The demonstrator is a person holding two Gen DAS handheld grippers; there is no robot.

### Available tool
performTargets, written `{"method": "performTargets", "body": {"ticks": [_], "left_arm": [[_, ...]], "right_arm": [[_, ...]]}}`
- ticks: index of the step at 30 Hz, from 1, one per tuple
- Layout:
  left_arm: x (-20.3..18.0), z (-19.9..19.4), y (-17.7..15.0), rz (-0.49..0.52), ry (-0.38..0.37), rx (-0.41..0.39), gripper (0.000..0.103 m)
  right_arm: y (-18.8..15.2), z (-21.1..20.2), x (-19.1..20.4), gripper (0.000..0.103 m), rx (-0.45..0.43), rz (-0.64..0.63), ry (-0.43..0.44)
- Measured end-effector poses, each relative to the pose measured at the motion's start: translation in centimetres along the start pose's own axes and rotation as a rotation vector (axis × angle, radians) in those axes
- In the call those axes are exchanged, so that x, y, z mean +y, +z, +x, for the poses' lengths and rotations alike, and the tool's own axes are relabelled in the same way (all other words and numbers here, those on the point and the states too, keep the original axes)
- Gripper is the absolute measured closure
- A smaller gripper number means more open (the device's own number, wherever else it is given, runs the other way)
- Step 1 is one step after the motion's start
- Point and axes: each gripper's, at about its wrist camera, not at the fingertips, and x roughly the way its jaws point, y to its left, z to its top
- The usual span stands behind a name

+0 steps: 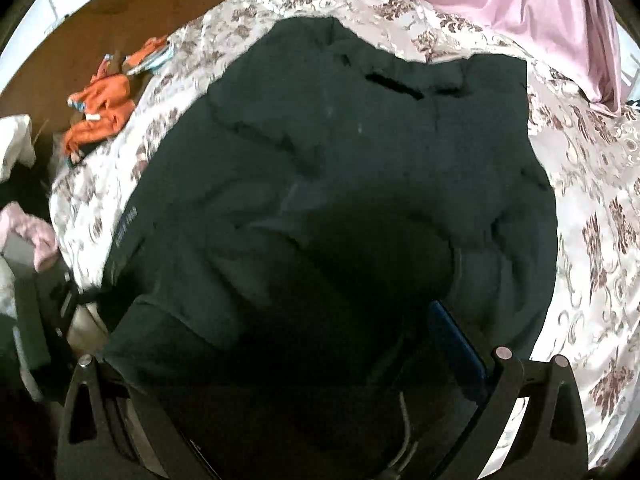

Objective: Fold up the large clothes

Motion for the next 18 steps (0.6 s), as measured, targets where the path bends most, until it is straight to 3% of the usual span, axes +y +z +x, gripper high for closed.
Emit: {"method": "performTargets", "body": {"ticks": [4, 7, 10, 12, 14, 18], "left_arm": [[0.9, 0.6, 1.6, -0.014, 0.16, -0.036, 0.001], [2.2, 0.3, 2.0, -0.028, 0.19, -0.065, 0.001], [3.4, -0.5, 2.0, -0.038, 0.209, -0.117, 0.016], [4.1, -0.9, 2.3, -0.051, 0.198, -0.149, 0.03], [4.8, -1.6, 2.4, -0.068, 0.193, -0.184, 0.036], [5.8, -2.1, 3.1, -0.081, 0.194, -0.246, 0.041]], "right_arm": [[2.0, -0.4, -0.2, 0.002, -0.025, 0.021, 0.011], [2.6, -0.6, -0.5, 0.002, -0.04, 0.034, 0.013], [2.2, -1.1, -1.0, 0.002, -0.061, 0.046, 0.01], [1.4, -1.5, -1.0, 0.002, -0.089, 0.03, -0.019], [-0.3, -2.1, -0.7, 0.002, -0.135, -0.013, -0.091], [-3.9, -2.5, 0.8, 0.002, -0.206, -0.121, -0.238]]}}
